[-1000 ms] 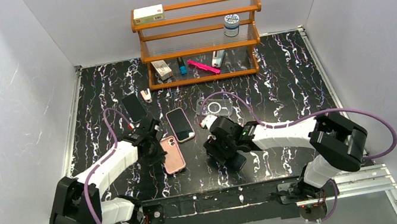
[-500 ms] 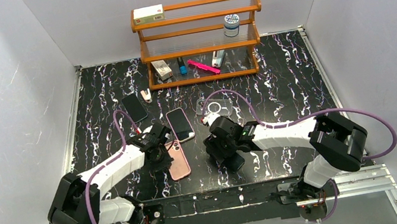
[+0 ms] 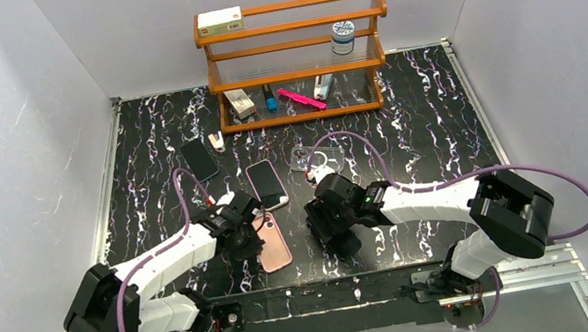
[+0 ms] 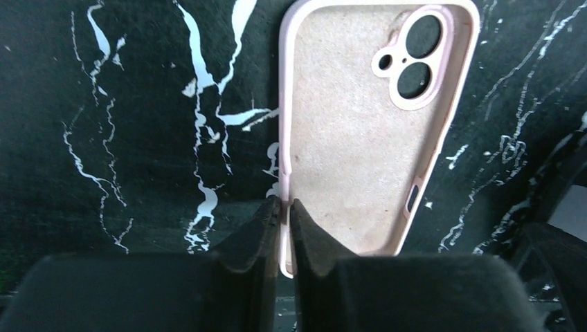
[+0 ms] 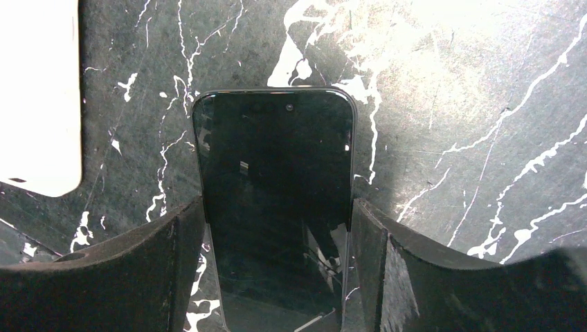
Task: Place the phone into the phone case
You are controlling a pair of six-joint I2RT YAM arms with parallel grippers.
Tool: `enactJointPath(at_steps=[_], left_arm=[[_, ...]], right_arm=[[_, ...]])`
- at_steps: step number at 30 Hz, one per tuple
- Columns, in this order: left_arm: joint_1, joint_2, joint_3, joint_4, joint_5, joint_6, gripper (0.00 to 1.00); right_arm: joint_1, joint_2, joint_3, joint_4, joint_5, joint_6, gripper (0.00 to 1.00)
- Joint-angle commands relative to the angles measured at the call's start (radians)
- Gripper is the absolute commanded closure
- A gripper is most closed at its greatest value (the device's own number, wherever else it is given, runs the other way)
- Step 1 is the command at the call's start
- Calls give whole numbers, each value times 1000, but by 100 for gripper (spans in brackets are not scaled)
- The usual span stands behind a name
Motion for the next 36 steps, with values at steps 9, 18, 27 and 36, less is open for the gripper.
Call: enactJointPath(at_steps=[9, 18, 27, 36], left_arm=[[26, -133, 51, -68, -79, 9, 51], [290, -164, 44, 15, 159, 219, 45], [321, -140, -3, 87, 234, 268, 48], [321, -78, -78, 202, 298, 261, 55]], right_arm=[[5, -36, 34, 57, -32, 71, 50], [4, -1, 87, 78, -124, 159, 54], [4, 46, 124, 90, -139, 196, 56], [4, 62, 160, 97, -204, 232, 57]])
